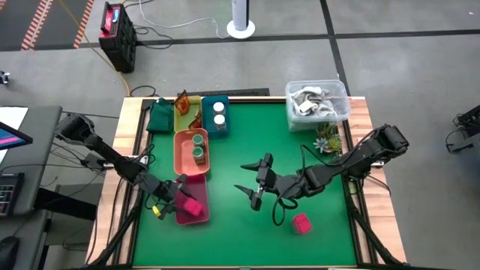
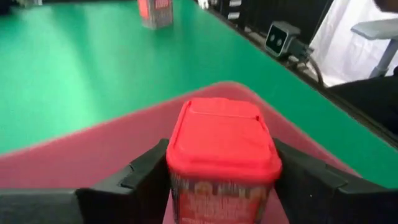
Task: Sort spices by type
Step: Put the top red seasoning can into the pink bin, then adjust the pink bin, then put the red seasoning can into the pink bin
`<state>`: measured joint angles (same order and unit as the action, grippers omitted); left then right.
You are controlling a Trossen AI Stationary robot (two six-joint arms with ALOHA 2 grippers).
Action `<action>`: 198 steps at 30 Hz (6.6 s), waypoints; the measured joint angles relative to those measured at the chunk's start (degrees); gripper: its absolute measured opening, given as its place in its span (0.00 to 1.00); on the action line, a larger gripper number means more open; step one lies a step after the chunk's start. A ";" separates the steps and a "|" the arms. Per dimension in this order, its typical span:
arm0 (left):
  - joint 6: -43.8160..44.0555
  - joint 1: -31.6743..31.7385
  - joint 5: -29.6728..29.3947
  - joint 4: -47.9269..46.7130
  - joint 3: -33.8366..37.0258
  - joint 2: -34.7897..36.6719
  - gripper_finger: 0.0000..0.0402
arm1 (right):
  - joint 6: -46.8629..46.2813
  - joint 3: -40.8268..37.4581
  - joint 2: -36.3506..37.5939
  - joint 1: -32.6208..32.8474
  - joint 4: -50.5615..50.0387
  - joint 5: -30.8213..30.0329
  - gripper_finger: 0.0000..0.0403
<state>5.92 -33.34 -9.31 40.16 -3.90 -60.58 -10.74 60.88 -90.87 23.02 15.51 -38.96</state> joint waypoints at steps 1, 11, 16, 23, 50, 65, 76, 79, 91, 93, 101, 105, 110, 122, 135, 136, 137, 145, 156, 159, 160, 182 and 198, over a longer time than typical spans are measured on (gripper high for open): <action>0.55 0.00 -0.01 -0.62 0.00 0.00 0.61 | 0.00 0.00 0.02 0.03 0.02 0.00 0.86; 0.62 0.00 -2.18 -0.16 -0.10 0.00 0.73 | -0.04 0.00 0.02 0.01 0.09 -0.02 0.86; -0.68 0.00 -2.05 1.38 -0.11 0.00 0.74 | -0.06 0.00 0.02 0.03 0.06 0.00 0.86; 3.62 0.02 3.12 3.77 -0.11 0.00 0.74 | 0.02 0.00 0.02 0.01 0.06 -0.02 0.86; 10.90 -0.90 2.68 -15.43 -0.13 15.11 0.74 | -0.07 0.00 0.02 0.60 0.08 -0.02 0.86; 15.00 -2.10 7.90 -16.63 -0.13 15.28 0.74 | 0.03 0.00 0.02 0.58 0.22 -0.02 0.86; 17.47 -2.10 12.46 -16.72 -0.13 15.28 0.74 | 0.01 0.00 0.02 0.58 0.21 -0.02 0.86; 17.52 -2.10 13.30 -16.65 -0.13 15.28 0.74 | 0.06 0.00 0.02 0.58 0.17 -0.03 0.86; 15.99 -1.18 13.30 -16.55 -0.13 17.31 0.74 | 0.24 0.00 0.02 0.58 0.00 -0.03 0.86; 15.98 -1.18 13.30 -16.56 -0.13 18.60 0.74 | 0.24 0.00 0.02 0.60 -0.03 -0.04 0.86; 11.05 -1.18 8.19 -21.45 -0.13 25.21 0.74 | 0.22 0.00 0.02 0.66 -0.02 -0.04 0.86; 5.86 -1.18 -0.99 -28.23 -0.13 28.52 0.74 | 0.22 0.00 0.02 0.75 -0.02 -0.04 0.86; 0.89 -1.18 -7.13 -32.34 -3.09 29.82 0.74 | 0.20 0.00 0.02 1.01 -0.18 -0.02 0.86; -13.66 -0.97 -16.62 -46.22 -18.33 18.74 0.74 | 0.24 0.00 0.02 0.95 -0.44 -0.04 0.86; -22.83 3.68 -17.85 -51.37 -26.43 -0.72 0.74 | -1.74 0.00 0.02 3.60 -5.22 -2.98 0.86; -24.37 3.79 -18.30 -50.50 -26.43 -1.53 0.74 | -2.28 0.00 0.02 3.73 -5.93 -3.04 0.86; -25.93 3.82 -18.97 -49.65 -26.43 -2.19 0.74 | -2.74 0.00 0.02 3.79 -6.39 -3.04 0.86; -37.93 3.82 -21.27 -47.87 -26.43 -5.23 0.74 | -3.01 0.00 0.02 4.34 -6.88 -3.21 0.86; -48.74 5.70 -24.25 -51.23 -26.36 -5.25 0.74 | -2.93 0.00 0.02 4.42 -6.78 -3.20 0.86; -52.98 6.49 -24.26 -51.22 -26.36 -5.25 0.74 | -2.91 0.00 0.02 4.75 -6.74 -3.20 0.86; -54.29 6.70 -24.25 -51.13 -26.36 -5.25 0.74 | -2.90 0.00 0.02 4.77 -6.70 -3.19 0.86; -59.37 8.48 -24.27 -44.30 -26.36 -5.43 0.74 | -2.75 0.00 0.02 5.15 -6.27 -3.19 0.86; -44.26 5.14 -34.52 -39.51 -26.32 -3.54 0.74 | -9.50 0.10 4.66 7.77 -11.54 -7.63 0.86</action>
<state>-38.35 -28.20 -43.83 0.66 -30.22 -64.12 -20.24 60.98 -86.21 30.79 3.96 -46.59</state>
